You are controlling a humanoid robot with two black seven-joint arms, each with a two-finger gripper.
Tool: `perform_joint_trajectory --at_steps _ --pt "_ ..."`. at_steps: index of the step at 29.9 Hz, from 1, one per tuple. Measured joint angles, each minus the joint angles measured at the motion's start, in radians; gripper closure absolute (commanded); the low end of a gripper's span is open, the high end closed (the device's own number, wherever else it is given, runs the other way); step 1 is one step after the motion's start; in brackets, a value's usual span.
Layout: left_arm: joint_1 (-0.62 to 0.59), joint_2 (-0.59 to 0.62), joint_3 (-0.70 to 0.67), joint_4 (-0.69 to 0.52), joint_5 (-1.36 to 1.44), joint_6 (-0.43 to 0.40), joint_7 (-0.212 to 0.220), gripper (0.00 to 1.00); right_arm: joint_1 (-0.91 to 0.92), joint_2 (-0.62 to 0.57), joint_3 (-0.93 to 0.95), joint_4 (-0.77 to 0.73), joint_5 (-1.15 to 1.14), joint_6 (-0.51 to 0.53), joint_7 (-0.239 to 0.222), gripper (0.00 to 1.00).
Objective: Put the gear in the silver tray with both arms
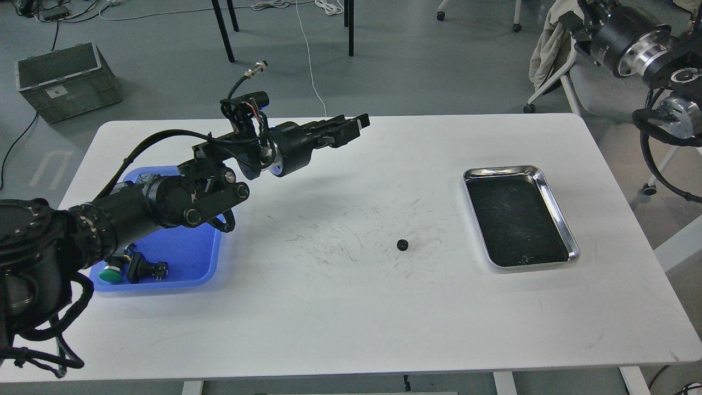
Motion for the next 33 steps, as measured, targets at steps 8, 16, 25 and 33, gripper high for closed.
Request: perform_joint_trajectory --at_steps 8,16,25,33 --pt "0.001 0.192 -0.002 0.005 -0.233 -0.003 0.001 0.02 0.021 0.000 -0.072 0.044 -0.164 0.031 -0.001 0.08" --pt "0.039 0.304 -0.029 0.067 -0.325 -0.120 0.001 0.02 0.059 0.050 -0.144 0.058 -0.320 0.123 0.011 0.05" --pt "0.075 0.377 -0.127 0.179 -0.472 -0.444 0.001 0.02 0.100 0.060 -0.178 0.190 -0.541 0.257 0.030 0.04" --pt "0.089 0.406 -0.164 0.255 -0.526 -0.537 0.001 0.01 0.122 0.100 -0.245 0.262 -0.905 0.283 0.056 0.04"
